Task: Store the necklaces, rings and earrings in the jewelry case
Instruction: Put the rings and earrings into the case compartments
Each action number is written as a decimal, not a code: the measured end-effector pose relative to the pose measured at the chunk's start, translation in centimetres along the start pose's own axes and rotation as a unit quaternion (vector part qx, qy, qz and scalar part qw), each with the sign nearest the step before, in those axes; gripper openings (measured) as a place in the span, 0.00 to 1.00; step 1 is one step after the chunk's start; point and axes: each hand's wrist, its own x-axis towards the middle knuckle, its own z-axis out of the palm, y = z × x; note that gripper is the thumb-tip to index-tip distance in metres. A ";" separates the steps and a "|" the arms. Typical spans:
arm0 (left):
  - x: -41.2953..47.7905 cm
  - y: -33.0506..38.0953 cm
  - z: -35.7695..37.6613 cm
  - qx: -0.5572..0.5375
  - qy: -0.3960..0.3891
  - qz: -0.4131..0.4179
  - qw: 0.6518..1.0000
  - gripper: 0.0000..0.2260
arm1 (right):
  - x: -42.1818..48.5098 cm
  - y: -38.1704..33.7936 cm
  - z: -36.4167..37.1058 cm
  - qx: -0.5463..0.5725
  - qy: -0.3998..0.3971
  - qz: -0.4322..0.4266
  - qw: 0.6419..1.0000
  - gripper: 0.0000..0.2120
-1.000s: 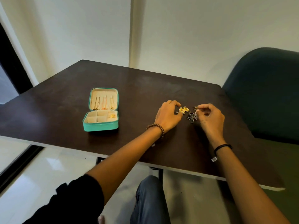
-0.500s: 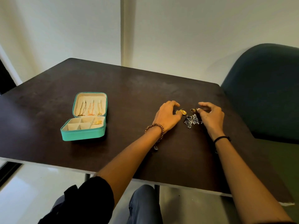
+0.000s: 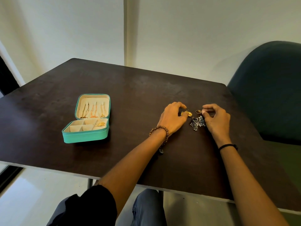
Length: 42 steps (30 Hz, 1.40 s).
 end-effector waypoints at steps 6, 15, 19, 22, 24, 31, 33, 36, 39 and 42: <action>0.1 -0.3 0.2 -0.024 0.013 0.027 0.999 0.13 | -0.8 -0.8 -0.6 0.082 0.023 -0.046 0.995 0.08; 0.0 -0.5 0.2 -0.053 0.041 0.070 0.995 0.17 | -1.8 -3.1 0.1 0.078 -0.018 -0.161 0.984 0.08; 0.0 -0.5 0.0 -0.064 0.057 0.083 0.993 0.14 | -2.1 -3.5 0.3 0.118 -0.060 -0.156 0.979 0.07; 0.1 -0.7 0.1 -0.076 0.070 0.084 0.991 0.12 | -2.2 -3.7 0.3 0.151 -0.091 -0.140 0.974 0.07; 0.1 -0.7 0.1 -0.079 0.073 0.077 0.991 0.10 | -2.2 -3.8 0.2 0.174 -0.102 -0.132 0.970 0.07; 0.1 -0.9 0.0 -0.088 0.050 0.080 0.992 0.09 | -1.9 -3.5 -0.2 0.239 -0.129 -0.093 0.958 0.05; 0.2 -1.0 0.1 -0.107 0.055 0.062 0.991 0.07 | -2.0 -3.6 -0.1 0.265 -0.126 -0.082 0.953 0.05; 0.3 -1.1 0.2 -0.141 0.065 0.040 0.987 0.03 | -2.0 -3.8 0.0 0.297 -0.113 -0.069 0.946 0.05; 0.3 -1.1 0.2 -0.171 0.074 0.025 0.982 0.03 | -2.0 -3.8 0.1 0.293 -0.114 -0.074 0.946 0.07; 0.2 -1.1 0.1 -0.189 0.083 0.018 0.978 0.03 | -2.4 -4.3 0.0 0.276 -0.112 -0.082 0.951 0.06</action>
